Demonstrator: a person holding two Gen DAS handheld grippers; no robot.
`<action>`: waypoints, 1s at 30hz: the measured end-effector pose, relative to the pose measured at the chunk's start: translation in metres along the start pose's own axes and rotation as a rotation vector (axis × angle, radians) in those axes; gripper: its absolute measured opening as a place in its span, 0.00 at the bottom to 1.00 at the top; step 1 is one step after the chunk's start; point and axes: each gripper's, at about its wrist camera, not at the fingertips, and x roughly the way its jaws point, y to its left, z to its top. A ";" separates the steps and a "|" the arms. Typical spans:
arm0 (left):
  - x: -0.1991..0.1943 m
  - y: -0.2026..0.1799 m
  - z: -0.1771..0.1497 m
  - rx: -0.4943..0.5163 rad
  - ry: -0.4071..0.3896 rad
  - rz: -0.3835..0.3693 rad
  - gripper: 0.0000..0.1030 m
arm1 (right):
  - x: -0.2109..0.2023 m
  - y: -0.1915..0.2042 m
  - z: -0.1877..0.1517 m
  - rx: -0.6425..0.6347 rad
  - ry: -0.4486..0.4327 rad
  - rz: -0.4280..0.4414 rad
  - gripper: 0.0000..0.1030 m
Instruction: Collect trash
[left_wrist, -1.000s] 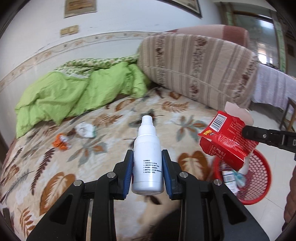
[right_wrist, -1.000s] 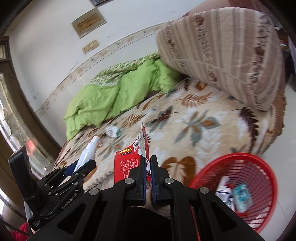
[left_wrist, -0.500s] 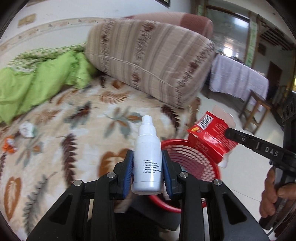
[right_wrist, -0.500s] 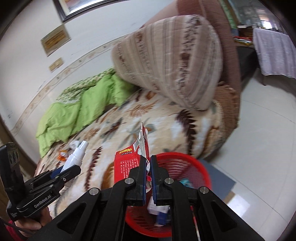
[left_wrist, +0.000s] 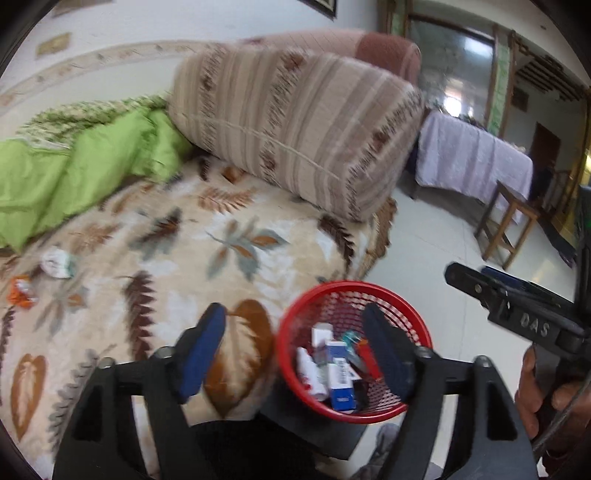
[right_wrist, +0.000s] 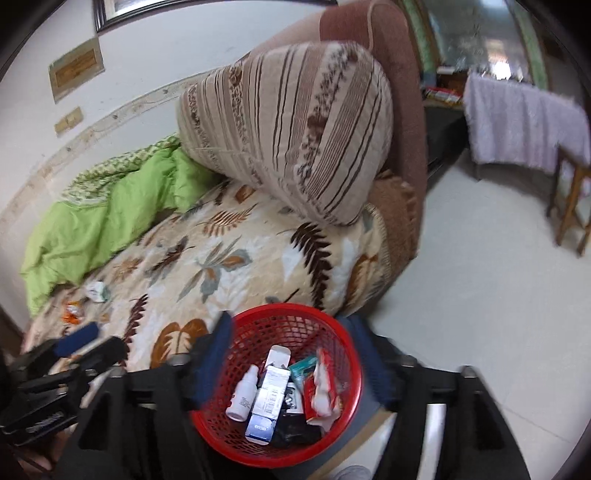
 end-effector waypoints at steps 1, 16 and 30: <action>-0.009 0.005 -0.002 0.001 -0.019 0.025 0.79 | -0.007 0.009 -0.002 -0.017 -0.019 -0.030 0.81; -0.062 0.043 -0.040 0.030 -0.071 0.291 0.99 | -0.033 0.060 -0.046 -0.030 -0.018 -0.226 0.97; -0.064 0.048 -0.044 0.015 -0.056 0.368 1.00 | -0.036 0.072 -0.048 -0.082 -0.023 -0.246 0.97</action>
